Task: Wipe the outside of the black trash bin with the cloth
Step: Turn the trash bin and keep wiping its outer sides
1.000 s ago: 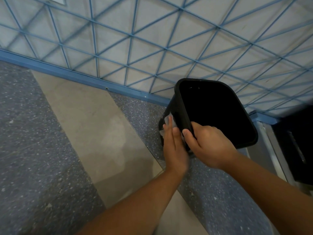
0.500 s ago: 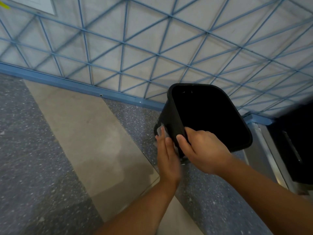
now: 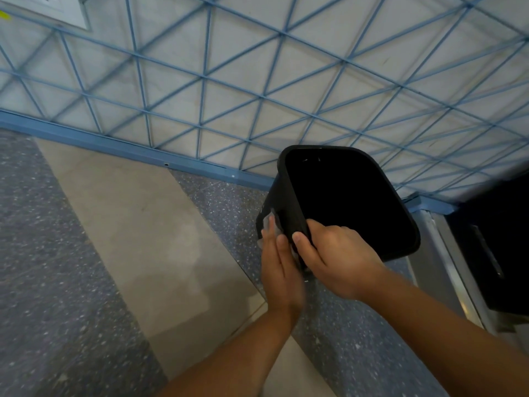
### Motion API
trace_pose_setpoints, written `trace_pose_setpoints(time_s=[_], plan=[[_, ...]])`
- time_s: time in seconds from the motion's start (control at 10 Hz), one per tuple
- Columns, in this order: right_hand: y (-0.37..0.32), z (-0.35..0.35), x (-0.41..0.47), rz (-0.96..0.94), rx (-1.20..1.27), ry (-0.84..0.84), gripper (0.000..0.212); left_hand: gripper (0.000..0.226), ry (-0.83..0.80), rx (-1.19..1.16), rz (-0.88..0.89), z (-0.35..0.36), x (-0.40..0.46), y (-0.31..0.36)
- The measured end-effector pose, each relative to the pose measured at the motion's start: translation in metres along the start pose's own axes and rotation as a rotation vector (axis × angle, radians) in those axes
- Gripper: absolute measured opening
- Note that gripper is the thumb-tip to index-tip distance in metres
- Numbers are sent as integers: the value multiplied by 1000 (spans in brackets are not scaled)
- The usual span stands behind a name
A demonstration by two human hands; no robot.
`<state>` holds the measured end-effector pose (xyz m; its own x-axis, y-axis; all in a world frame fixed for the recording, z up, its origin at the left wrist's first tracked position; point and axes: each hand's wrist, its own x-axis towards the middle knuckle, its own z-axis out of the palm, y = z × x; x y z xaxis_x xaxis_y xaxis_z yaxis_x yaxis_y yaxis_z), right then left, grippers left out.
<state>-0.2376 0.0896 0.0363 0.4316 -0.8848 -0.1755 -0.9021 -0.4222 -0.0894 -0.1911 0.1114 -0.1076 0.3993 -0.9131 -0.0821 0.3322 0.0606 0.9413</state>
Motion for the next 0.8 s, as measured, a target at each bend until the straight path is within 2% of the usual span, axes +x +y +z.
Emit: trace_pose_setpoints(time_s=[0.1, 0.2, 0.3, 0.4, 0.5, 0.6, 0.7, 0.8], plan=[[0, 0, 1, 2, 15, 15, 41, 56, 79, 11, -13, 10, 4, 13], [1, 0, 1, -4, 27, 16, 47, 51, 43, -12, 84, 13, -6, 12], [0, 0, 0, 2, 10, 16, 41, 65, 48, 14, 4, 5, 4, 3], [1, 2, 2, 1, 26, 40, 44, 67, 93, 128, 51, 14, -9, 25], [-1, 1, 0, 8, 23, 28, 42, 54, 24, 34, 37, 9, -10, 15], [-1, 1, 2, 22, 6, 38, 37, 60, 93, 35, -53, 6, 12, 7], [0, 2, 2, 17, 22, 44, 43, 50, 90, 161, 14, 14, -1, 17], [-1, 1, 1, 24, 10, 36, 41, 53, 28, 60, 7, 8, -4, 6]])
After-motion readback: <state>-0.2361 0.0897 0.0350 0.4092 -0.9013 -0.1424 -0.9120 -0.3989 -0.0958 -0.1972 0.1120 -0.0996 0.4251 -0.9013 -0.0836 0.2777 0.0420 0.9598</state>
